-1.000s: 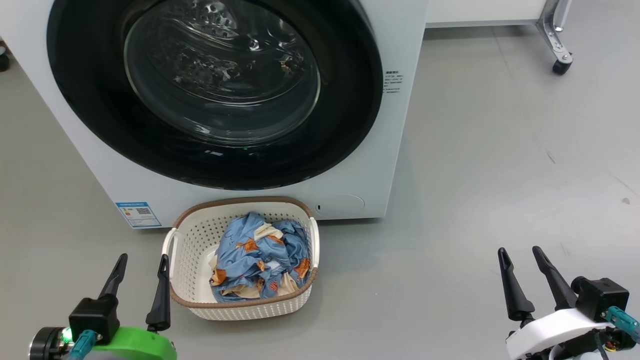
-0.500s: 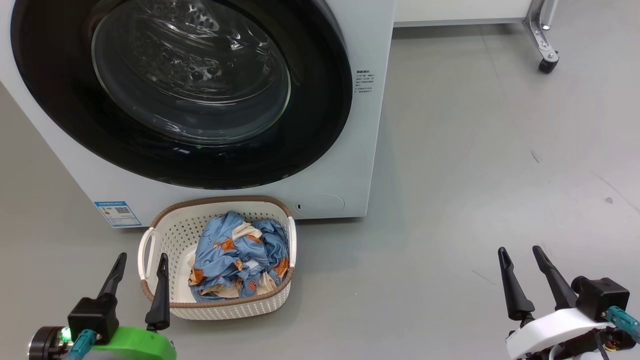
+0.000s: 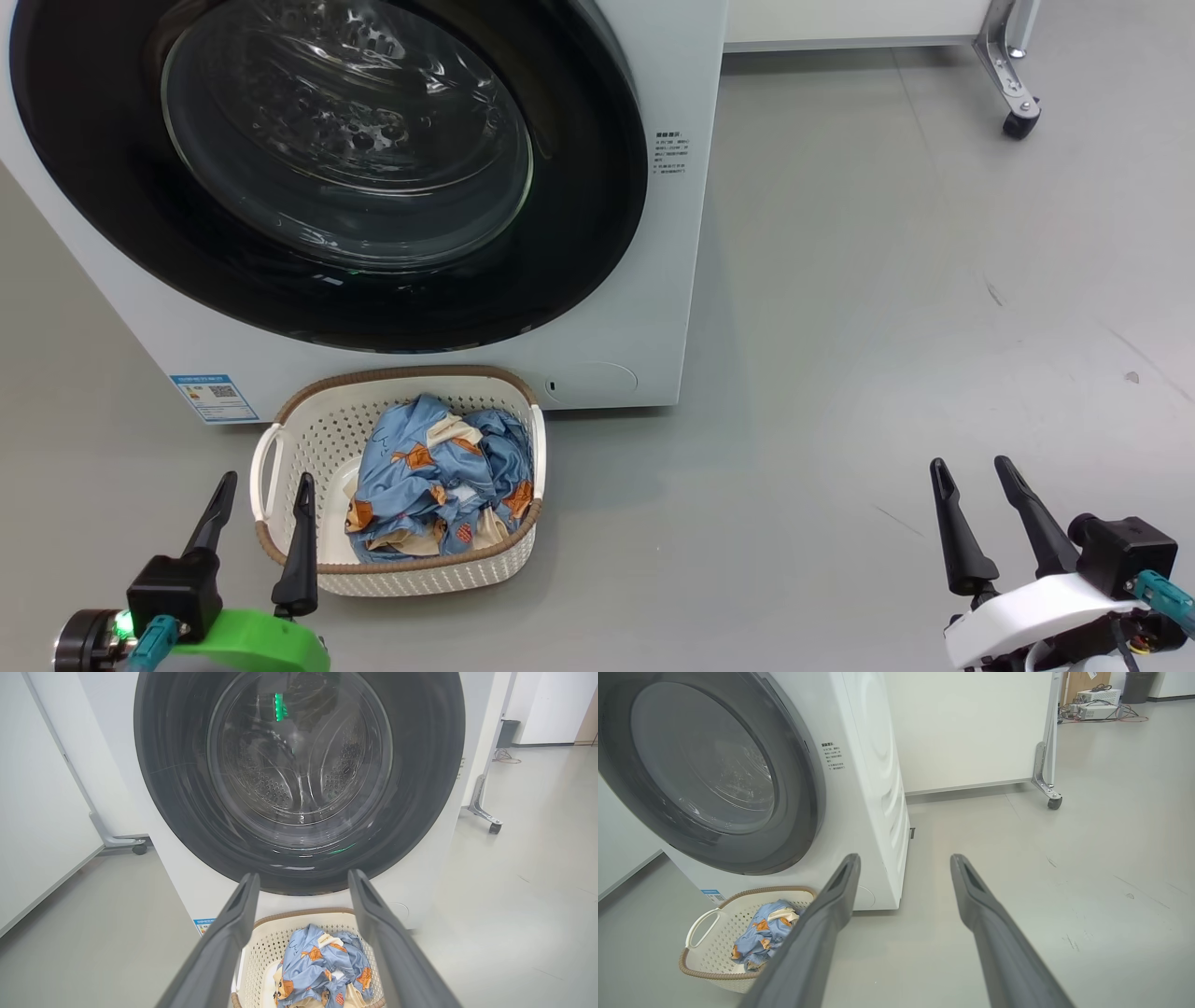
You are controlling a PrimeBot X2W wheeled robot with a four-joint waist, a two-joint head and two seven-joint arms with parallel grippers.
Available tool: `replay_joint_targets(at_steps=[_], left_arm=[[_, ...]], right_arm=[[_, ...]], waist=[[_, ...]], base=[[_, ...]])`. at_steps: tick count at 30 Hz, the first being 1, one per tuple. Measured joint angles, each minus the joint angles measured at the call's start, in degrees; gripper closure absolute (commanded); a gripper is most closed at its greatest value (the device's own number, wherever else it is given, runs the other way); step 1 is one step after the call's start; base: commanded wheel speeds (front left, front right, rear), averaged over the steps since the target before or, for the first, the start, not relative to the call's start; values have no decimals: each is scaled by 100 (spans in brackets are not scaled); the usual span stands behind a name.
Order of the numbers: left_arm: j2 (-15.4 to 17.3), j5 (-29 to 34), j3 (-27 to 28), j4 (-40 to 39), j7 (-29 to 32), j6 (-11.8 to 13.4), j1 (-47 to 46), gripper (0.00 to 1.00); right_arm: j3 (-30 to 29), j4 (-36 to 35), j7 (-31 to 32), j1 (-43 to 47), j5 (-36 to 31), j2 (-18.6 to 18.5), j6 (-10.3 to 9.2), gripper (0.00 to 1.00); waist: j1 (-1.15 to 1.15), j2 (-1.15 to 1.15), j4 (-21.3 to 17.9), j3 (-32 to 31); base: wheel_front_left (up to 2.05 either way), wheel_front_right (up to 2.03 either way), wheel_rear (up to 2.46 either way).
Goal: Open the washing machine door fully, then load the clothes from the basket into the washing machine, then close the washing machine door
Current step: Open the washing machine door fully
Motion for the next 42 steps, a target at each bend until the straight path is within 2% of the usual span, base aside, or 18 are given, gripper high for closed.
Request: replay_joint_targets(at_steps=[7,11,14,29,35,42], left_arm=[[-1,0,0,0,0,0,0,0],[-2,0,0,0,0,0,1,0],[-4,0,0,0,0,0,1,0],[-10,0,-3,8,0,0,1,0],[5,-1,-5,3,0,0,1,0],[43,-1,-30,-26,0,0,1,0]], right_arm=[[-4,-25,0,0,20,2,0,0],[-4,-24,0,0,20,1,0,33],[-1,-23,0,0,23,1,-1,100],[10,3,0,1,208,46,0,100],[-219,2,0,3,478,227,0,100],[-638,1,-1,7,1277,527,-1,100]], waist=[[0,0,13,-2],[0,0,19,-4],[0,0,22,-7],[0,0,32,-16],[0,0,50,2],[0,0,84,68]], base=[[0,0,0],[0,0,0],[0,0,0],[0,0,0],[0,0,0],[0,0,0]])
